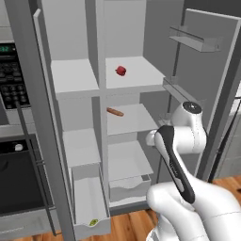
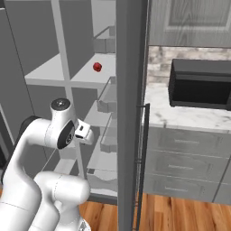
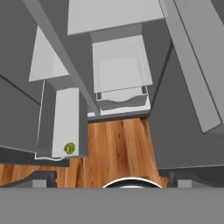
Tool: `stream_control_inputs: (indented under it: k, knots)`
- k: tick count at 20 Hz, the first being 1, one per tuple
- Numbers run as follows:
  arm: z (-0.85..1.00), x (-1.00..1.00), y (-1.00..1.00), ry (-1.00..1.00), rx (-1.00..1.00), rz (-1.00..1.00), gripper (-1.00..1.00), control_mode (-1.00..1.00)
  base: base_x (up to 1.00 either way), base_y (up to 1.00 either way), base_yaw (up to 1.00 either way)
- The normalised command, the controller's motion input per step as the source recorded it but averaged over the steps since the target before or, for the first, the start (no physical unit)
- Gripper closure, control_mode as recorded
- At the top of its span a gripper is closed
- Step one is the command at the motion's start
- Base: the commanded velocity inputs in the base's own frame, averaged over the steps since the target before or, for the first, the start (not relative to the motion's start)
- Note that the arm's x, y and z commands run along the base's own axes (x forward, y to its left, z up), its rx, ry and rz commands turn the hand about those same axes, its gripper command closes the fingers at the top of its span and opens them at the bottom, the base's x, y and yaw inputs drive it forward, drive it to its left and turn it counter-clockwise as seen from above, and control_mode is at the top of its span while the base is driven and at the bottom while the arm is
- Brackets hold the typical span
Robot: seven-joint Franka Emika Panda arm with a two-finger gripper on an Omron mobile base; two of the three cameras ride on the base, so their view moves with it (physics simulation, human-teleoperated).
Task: Take the bell pepper and broccoli from the fridge shelf and place them in the freezer drawer to begin freezing them.
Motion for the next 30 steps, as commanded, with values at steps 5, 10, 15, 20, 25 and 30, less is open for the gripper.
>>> stream_control_inputs:
  k: [5, 10, 15, 20, 25, 30]
  knots:
    - [0.0, 0.0, 0.0, 0.0, 0.0, 0.0, -1.0, 1.0, 0.48, 0.05, 0.0]
    - [0.31, 0.4, 0.08, -0.17, 0.0, 0.0, -1.0, -1.0, 0.17, 0.07, 0.0]
    - [0.84, 0.72, 0.08, -0.29, -0.03, 0.0, -1.0, -1.0, 0.0, 0.0, 0.0]
    - [0.7, 0.75, 0.18, -0.29, -0.05, -0.01, -1.0, -1.0, 0.0, 0.0, 0.0]
    - [0.69, 0.63, 0.08, -0.26, -0.03, -0.03, -1.0, -1.0, 0.0, 0.0, 0.0]
    - [0.65, 0.68, 0.0, -0.13, -0.01, -0.02, -1.0, -1.0, 0.0, 0.0, 0.0]
